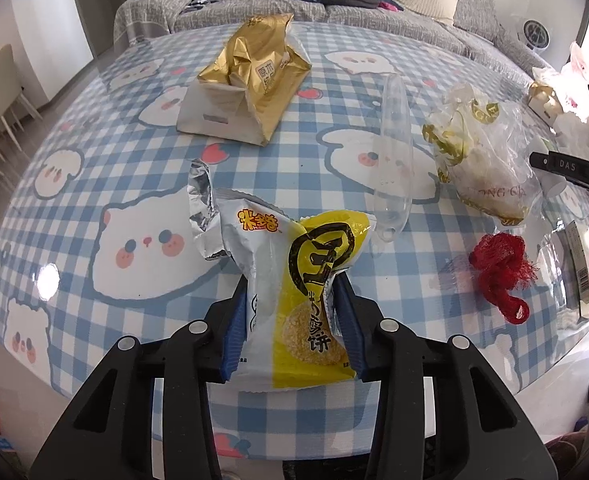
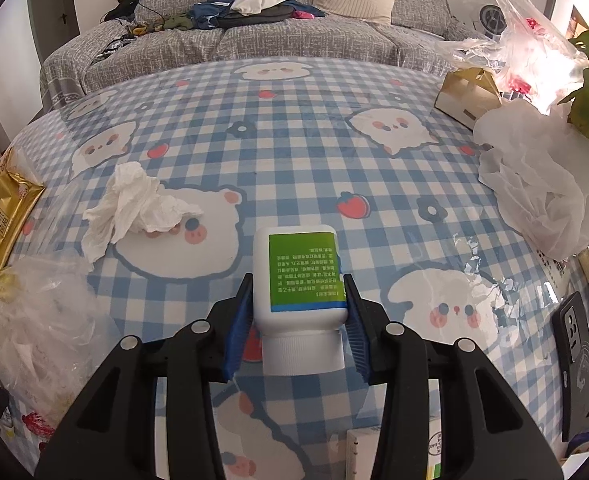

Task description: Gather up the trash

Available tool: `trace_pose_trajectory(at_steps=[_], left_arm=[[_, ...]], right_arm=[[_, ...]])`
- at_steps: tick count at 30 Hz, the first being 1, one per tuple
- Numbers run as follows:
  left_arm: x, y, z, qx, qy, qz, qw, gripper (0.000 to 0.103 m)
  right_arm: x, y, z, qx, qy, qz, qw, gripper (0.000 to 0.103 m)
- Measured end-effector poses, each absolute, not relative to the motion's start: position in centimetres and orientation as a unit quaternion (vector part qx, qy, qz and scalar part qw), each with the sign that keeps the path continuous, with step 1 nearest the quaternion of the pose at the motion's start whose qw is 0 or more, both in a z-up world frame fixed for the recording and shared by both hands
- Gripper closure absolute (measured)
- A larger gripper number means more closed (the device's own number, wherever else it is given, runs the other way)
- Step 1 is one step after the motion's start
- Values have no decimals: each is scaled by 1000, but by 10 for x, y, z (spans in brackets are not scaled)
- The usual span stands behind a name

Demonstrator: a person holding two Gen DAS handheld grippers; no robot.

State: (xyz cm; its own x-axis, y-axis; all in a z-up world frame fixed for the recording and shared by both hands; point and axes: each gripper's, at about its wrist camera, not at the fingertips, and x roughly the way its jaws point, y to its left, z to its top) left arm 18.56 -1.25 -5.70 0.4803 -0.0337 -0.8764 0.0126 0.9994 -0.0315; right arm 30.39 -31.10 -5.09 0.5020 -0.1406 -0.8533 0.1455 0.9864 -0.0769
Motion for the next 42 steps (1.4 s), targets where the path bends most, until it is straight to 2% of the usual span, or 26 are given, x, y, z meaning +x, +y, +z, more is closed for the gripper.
trace_pose_trajectory(at_steps=[15,42], left_arm=[[178,0,-45,-28,496,-10,868,65],[113,7,-19,-44,467,-15,883,65]], right_arm=[[265,-300,-16,17,476,-75,876,63],[182,-272,11,8,454,-58,889,63]])
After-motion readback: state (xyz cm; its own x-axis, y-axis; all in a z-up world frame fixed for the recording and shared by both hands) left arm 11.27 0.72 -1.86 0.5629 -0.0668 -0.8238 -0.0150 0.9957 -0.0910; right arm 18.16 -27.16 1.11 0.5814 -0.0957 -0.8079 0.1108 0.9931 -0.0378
